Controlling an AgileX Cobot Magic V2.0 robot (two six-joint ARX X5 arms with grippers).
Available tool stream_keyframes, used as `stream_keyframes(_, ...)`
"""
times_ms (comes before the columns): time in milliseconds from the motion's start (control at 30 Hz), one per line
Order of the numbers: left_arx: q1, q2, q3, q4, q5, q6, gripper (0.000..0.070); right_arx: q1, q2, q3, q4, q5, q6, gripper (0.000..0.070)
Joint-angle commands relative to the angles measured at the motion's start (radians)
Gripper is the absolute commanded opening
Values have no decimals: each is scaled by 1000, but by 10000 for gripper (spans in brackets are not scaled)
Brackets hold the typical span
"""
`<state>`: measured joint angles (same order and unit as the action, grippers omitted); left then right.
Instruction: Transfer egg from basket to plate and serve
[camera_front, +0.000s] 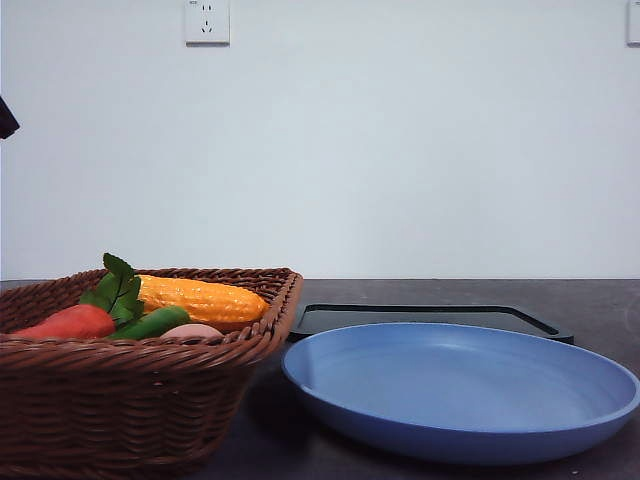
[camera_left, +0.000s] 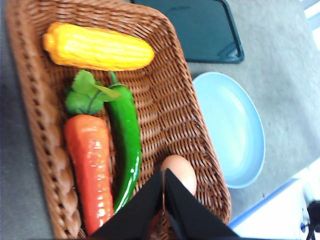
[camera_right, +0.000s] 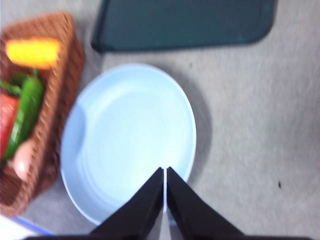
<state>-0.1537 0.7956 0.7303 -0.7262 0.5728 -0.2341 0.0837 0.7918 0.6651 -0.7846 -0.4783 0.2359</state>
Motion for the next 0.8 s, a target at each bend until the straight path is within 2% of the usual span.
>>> stream_keyframes(0, -6, 7, 15, 10, 3, 16, 70, 0, 19, 16, -10, -3, -35, 5)
stream_keyframes(67, -7, 7, 15, 12, 3, 16, 153, 0, 34, 16, -20, -3, -36, 71)
stream_keyframes(167, -7, 7, 15, 18, 3, 7, 261, 0, 53, 15, -25, 2, -44, 231)
stream_keyframes(233, -7, 7, 15, 24, 3, -8, 330, 4, 73, 14, -24, 11, -43, 276)
stream_keyframes(300, -7, 7, 15, 35, 3, -21, 373, 12, 94, 10, -20, 15, -43, 276)
stream_keyframes(367, -7, 7, 15, 46, 3, -22, 387, 20, 119, 2, -7, 23, -41, 276)
stream_keyframes(767, -12, 8, 15, 53, 3, -25, 388, 82, 341, -66, 194, 36, -9, 275)
